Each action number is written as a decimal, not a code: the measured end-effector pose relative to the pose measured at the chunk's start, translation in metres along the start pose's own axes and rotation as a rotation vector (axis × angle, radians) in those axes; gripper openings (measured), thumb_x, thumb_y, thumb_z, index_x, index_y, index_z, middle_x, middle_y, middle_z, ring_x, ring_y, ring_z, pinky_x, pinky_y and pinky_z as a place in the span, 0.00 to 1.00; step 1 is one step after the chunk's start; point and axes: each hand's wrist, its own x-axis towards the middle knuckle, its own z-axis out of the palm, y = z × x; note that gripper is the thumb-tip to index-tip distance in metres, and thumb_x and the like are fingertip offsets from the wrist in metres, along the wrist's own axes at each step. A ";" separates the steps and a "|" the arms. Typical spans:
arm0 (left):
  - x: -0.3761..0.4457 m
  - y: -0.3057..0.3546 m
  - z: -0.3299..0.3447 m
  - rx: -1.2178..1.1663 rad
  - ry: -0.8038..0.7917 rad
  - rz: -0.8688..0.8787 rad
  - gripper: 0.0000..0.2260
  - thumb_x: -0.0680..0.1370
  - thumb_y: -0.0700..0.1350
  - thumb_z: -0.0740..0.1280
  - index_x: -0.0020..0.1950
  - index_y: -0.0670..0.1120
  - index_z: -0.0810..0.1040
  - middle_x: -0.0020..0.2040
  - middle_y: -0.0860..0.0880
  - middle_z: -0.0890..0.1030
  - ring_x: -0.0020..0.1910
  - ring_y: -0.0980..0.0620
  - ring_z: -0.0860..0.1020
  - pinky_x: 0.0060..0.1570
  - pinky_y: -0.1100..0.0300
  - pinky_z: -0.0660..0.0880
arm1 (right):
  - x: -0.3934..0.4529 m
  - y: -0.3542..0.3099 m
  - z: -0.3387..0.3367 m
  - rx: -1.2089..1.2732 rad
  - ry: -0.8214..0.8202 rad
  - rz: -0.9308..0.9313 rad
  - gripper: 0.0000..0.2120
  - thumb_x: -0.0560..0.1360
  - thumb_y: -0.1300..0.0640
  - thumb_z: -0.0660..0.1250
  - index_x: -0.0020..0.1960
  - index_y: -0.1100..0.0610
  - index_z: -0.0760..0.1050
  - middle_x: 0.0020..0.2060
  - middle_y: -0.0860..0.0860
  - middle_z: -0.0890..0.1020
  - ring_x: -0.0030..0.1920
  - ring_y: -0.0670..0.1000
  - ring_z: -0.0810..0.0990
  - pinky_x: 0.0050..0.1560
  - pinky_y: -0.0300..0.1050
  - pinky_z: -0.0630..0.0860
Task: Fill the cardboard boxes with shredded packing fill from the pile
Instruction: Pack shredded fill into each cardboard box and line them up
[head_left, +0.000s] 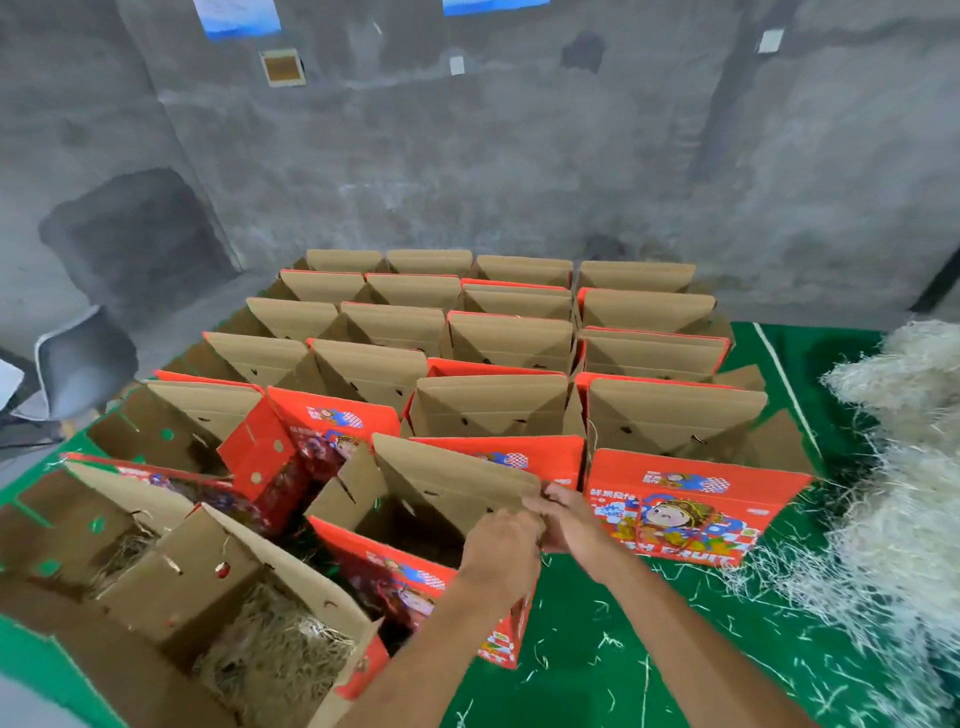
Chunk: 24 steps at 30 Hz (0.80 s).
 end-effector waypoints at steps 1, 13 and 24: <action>0.000 0.020 0.004 -0.010 0.005 0.009 0.11 0.79 0.43 0.62 0.59 0.45 0.78 0.59 0.44 0.80 0.61 0.43 0.76 0.62 0.51 0.71 | -0.010 0.000 -0.016 0.007 0.029 0.032 0.04 0.79 0.62 0.68 0.53 0.61 0.78 0.40 0.53 0.84 0.37 0.49 0.83 0.43 0.46 0.80; -0.013 0.282 0.036 -0.118 -0.058 0.225 0.08 0.78 0.42 0.65 0.57 0.43 0.78 0.53 0.41 0.81 0.53 0.40 0.80 0.52 0.48 0.76 | -0.160 0.036 -0.234 -0.031 0.320 0.096 0.14 0.78 0.71 0.55 0.48 0.60 0.78 0.34 0.57 0.76 0.32 0.50 0.73 0.34 0.40 0.70; 0.000 0.414 0.040 -0.041 -0.076 0.416 0.08 0.79 0.41 0.66 0.56 0.42 0.79 0.51 0.43 0.82 0.51 0.42 0.82 0.49 0.50 0.78 | -0.208 0.065 -0.359 0.153 0.528 -0.016 0.16 0.79 0.72 0.59 0.51 0.59 0.82 0.42 0.59 0.85 0.39 0.55 0.82 0.33 0.44 0.77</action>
